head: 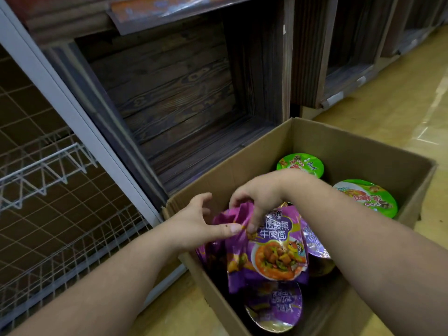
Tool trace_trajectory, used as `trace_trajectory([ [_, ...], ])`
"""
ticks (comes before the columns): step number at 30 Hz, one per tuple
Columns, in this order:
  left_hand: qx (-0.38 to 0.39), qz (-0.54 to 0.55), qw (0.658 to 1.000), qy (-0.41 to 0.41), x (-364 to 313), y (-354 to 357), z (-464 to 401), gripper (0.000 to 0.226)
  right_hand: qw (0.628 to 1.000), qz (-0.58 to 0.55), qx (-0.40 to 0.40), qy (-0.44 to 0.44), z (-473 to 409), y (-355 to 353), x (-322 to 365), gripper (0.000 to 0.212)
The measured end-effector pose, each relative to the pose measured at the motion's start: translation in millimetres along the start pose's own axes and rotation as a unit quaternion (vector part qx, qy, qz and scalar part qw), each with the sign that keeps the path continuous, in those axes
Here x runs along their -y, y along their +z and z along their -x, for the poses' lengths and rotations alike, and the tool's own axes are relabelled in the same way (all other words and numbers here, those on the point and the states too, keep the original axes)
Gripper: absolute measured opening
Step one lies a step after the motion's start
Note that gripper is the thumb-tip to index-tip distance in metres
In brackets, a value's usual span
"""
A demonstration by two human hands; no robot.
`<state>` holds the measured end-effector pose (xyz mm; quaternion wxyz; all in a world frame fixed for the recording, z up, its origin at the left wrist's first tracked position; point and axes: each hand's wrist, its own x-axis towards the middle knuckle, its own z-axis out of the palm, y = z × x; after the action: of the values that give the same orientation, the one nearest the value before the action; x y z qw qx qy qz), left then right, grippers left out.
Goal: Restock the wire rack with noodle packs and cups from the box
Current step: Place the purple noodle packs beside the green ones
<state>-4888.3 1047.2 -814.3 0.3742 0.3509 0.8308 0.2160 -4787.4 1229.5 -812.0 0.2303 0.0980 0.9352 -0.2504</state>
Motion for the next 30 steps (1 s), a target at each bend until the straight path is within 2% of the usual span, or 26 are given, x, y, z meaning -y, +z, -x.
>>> trace_trajectory([
  [3, -0.025, 0.034, 0.999, 0.017, -1.0, 3.8, -5.7, 0.145, 0.994, -0.084, -0.073, -0.011, 2.9, -5.7, -8.9, 0.040],
  [6, -0.043, 0.020, 0.999, 0.017, -4.2, 12.1, -11.0, 0.139, 0.991, -0.093, -0.099, -0.012, 3.6, -5.9, -8.6, 0.037],
  [8, -0.071, 0.024, 0.997, 0.021, -4.1, 16.7, -15.6, 0.127, 0.987, -0.096, -0.130, -0.011, 1.5, -4.9, -9.0, 0.038],
  [10, -0.110, 0.045, 0.992, 0.052, -1.1, 18.2, -21.3, 0.105, 0.977, -0.118, -0.176, -0.016, 0.9, -4.8, -9.4, 0.044],
  [14, -0.137, 0.155, 0.977, 0.059, -1.0, 11.8, -23.5, 0.066, 0.950, -0.136, -0.281, -0.019, 0.6, -7.8, -6.5, 0.057],
  [18, -0.158, 0.327, 0.930, 0.053, -11.4, 0.5, -21.1, 0.038, 0.889, -0.139, -0.433, 0.045, -5.0, -11.1, -6.9, 0.071],
  [20, -0.180, 0.384, 0.904, 0.050, -18.0, -5.1, -21.9, 0.030, 0.859, -0.179, -0.471, 0.088, -2.8, -14.2, -11.8, 0.086],
  [22, -0.195, 0.418, 0.886, 0.041, -22.8, -13.9, -21.9, 0.022, 0.839, -0.295, -0.445, 0.104, 3.1, -17.6, -16.7, 0.104],
  [24, -0.190, 0.441, 0.876, 0.034, -26.1, -22.8, -19.5, 0.022, 0.799, -0.488, -0.342, 0.081, 10.3, -20.4, -14.8, 0.110],
  [25, -0.182, 0.447, 0.875, 0.033, -27.3, -26.4, -18.0, 0.027, 0.779, -0.557, -0.282, 0.062, 13.6, -21.7, -13.3, 0.103],
  [27, -0.165, 0.451, 0.876, 0.040, -30.6, -31.0, -14.9, 0.033, 0.771, -0.601, -0.210, 0.026, 18.3, -24.1, -11.4, 0.070],
  [28, -0.156, 0.455, 0.875, 0.045, -32.1, -32.5, -13.6, 0.033, 0.763, -0.614, -0.202, 0.011, 18.9, -25.5, -10.2, 0.057],
  [30, -0.141, 0.473, 0.868, 0.052, -35.2, -34.8, -12.6, 0.032, 0.739, -0.644, -0.197, -0.015, 20.1, -27.7, -8.2, 0.048],
])
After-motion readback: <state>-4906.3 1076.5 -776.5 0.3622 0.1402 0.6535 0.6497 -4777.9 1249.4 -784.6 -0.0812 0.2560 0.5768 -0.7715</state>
